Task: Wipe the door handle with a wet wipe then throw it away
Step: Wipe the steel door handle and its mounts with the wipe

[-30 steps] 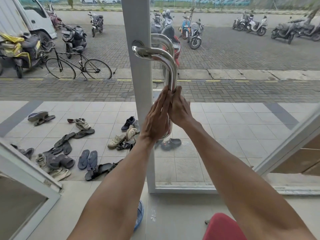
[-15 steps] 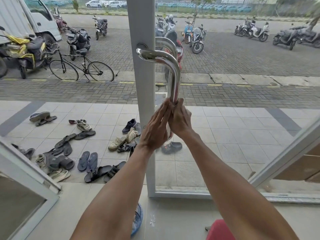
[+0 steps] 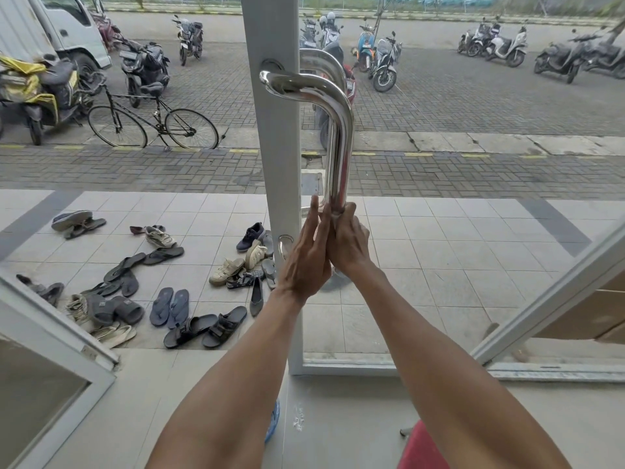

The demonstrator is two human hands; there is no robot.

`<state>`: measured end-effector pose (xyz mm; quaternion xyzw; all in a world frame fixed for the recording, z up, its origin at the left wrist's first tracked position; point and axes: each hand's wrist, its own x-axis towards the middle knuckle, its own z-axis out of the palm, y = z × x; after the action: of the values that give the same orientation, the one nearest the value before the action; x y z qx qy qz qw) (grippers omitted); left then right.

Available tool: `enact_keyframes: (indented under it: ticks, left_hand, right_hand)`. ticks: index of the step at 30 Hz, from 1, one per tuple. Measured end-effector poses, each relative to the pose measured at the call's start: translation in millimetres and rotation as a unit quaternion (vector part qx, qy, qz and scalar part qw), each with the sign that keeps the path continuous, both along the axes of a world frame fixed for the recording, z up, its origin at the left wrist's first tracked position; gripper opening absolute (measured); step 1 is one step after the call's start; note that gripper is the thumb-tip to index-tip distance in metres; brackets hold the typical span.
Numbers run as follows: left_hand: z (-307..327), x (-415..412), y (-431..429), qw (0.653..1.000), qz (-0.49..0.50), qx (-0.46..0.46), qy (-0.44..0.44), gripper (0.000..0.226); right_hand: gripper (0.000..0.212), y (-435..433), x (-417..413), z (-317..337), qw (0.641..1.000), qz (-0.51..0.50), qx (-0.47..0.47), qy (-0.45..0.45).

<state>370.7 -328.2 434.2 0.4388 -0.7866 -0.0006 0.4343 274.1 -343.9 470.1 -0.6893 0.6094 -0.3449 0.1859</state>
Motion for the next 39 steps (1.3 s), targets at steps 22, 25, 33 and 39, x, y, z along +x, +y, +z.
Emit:
enact_keyframes:
  ticks: [22,25,33,39]
  left_hand:
    - [-15.0,1.1,-1.0,0.996,-0.050,0.018,0.071,0.084]
    - [-14.1,-1.8,-2.1,0.994,-0.057,0.025,0.087,0.092]
    - [-55.7,2.0,4.5,0.995,-0.014,0.072,0.068,0.092]
    - [-45.5,3.3,1.1,0.996,-0.009,0.045,0.076,0.087]
  right_hand:
    - [0.016,-3.9,4.5,-21.9,0.997,-0.035,-0.027,-0.061]
    - [0.022,-3.6,8.6,-21.1,0.995,-0.037,-0.035,-0.082]
    - [0.112,6.3,5.3,-64.2,0.990,-0.012,0.066,-0.121]
    - [0.029,-1.6,5.3,-62.5,0.992,-0.049,0.040,-0.106]
